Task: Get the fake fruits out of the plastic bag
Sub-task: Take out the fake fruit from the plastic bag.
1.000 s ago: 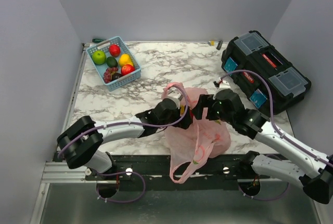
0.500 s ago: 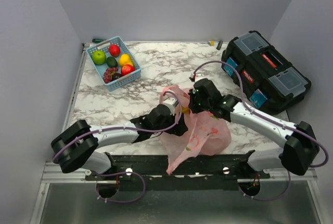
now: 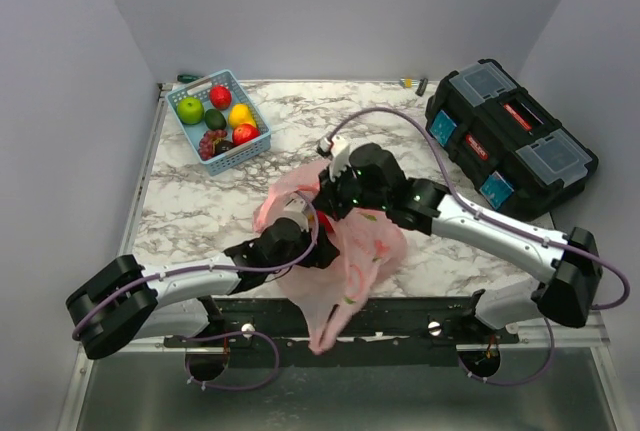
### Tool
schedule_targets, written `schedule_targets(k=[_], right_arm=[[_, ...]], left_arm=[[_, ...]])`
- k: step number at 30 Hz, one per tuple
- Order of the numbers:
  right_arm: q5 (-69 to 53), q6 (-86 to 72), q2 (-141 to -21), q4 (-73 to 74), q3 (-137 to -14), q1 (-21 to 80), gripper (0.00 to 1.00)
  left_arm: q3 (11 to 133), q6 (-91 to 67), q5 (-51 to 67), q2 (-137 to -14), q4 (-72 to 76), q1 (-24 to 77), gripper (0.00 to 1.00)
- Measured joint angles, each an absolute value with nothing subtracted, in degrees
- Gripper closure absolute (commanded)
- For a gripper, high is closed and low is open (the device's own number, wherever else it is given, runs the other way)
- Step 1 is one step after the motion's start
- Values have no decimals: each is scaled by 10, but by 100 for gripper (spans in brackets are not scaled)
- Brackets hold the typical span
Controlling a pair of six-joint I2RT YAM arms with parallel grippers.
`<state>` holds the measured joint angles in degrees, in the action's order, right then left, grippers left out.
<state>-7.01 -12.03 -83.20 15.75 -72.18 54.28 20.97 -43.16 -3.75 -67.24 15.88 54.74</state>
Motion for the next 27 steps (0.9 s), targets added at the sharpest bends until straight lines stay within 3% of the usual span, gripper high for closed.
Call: schedule_targets(k=[5,10,17,27], right_arm=[[-41,-151,-732,163,-541,538,99],[-12,-192,-681,165,-448,535,99],[-26,-222,-650,115,-433,535,99],[-37,-227,-667,102,-440,535,99]], left_arm=[[192,-443,-46,-668,177,547,33],[175,-447,-47,-657,196,548,27],[162,-444,-89,-594,175,550,12],[258,-433,-165,-681,148,551,9]])
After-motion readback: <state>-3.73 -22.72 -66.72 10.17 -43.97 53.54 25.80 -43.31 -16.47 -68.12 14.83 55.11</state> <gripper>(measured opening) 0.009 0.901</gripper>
